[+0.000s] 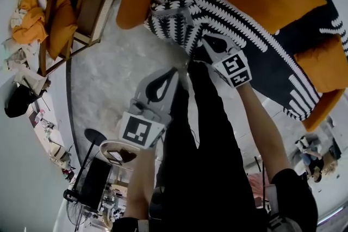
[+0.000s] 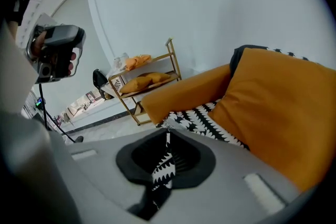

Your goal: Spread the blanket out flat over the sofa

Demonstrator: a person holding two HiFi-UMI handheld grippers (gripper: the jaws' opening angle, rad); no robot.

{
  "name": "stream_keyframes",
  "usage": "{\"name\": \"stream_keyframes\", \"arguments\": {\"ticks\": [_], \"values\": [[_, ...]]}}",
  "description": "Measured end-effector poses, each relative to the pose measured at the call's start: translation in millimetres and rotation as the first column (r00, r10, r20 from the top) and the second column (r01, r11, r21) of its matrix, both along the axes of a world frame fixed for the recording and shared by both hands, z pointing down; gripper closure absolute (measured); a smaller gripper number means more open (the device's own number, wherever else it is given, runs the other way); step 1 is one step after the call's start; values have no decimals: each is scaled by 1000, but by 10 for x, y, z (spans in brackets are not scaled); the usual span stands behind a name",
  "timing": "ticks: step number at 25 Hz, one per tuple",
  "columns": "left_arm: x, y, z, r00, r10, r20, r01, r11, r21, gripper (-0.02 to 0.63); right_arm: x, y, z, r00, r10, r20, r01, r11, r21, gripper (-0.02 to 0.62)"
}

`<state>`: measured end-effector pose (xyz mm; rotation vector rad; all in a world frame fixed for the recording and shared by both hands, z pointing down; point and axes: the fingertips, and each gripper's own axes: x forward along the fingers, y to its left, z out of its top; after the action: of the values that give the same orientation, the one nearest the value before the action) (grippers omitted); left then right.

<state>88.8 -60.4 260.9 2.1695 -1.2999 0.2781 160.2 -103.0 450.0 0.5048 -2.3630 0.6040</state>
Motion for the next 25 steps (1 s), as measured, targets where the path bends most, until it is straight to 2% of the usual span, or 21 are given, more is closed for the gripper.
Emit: {"name": "stream_keyframes", "arguments": {"ticks": [9,17,25], "values": [[86,-155,490,1000,9,-15,-10,998,-61,595,-66,-384,752,995,-57,-80,57,998,6,560],[75,-279,808,999,10,-31,-13,995,-97,595,-125,-586,1263,989,-74,-128,72,997,-24,469],[41,-299,1015,999,-18,-38,13,992,-125,595,-182,-637,1670,975,-108,-194,108,994,-13,387]]}}
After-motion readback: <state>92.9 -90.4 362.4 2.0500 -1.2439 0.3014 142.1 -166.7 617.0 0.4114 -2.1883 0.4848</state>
